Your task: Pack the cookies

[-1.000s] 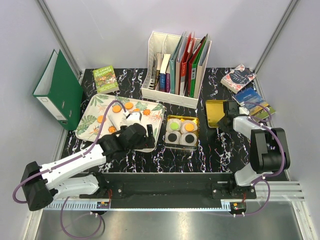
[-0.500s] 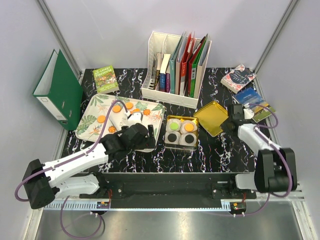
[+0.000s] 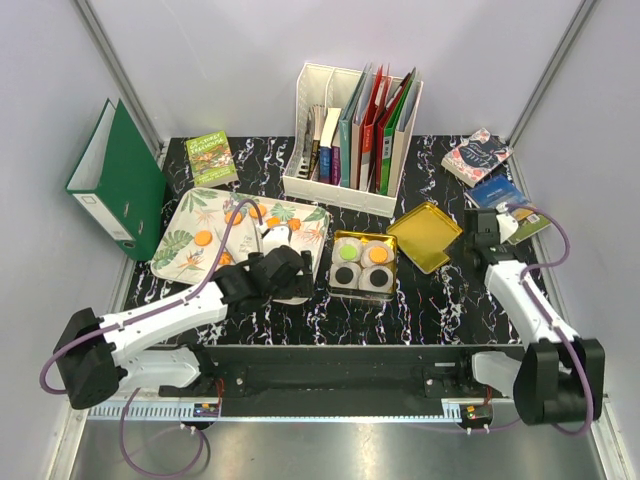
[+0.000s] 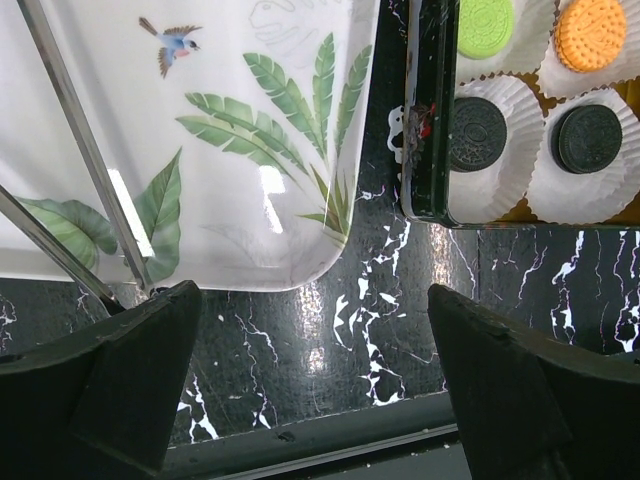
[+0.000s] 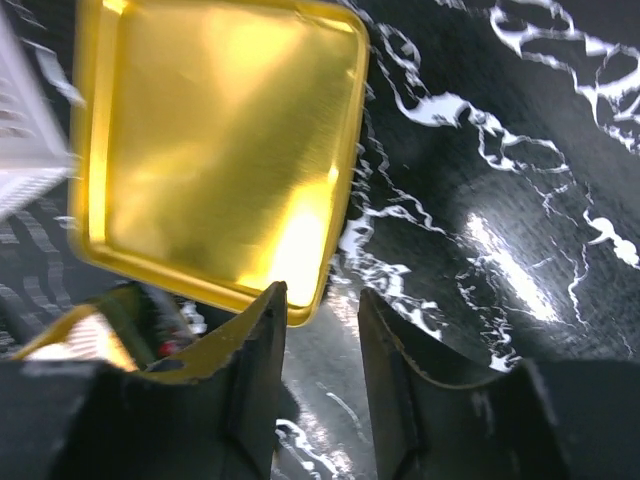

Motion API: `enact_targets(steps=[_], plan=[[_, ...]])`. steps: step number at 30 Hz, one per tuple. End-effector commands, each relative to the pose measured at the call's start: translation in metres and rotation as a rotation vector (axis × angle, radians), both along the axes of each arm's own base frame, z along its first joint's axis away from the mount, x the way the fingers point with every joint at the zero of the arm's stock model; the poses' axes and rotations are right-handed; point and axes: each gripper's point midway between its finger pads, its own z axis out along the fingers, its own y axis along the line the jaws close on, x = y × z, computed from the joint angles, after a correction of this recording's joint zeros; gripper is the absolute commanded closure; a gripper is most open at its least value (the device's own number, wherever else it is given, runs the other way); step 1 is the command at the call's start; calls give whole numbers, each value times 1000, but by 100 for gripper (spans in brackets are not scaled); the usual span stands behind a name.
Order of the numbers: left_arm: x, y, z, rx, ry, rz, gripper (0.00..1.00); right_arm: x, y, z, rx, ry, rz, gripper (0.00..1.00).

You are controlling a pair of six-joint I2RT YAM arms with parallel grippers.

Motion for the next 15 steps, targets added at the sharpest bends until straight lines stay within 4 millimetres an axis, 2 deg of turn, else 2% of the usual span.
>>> enact_targets(steps=[1,9,15], plan=[[10,-17,21,-71,-43,5,1,-2,-7,-23,-50,109,-2,56],[8,-16,19,-67,-42,-11,1,21,0,-48,-6,160,-8,59],[7,-12,17,-63,-44,-7,1,34,0,-53,-11,159,-9,61]])
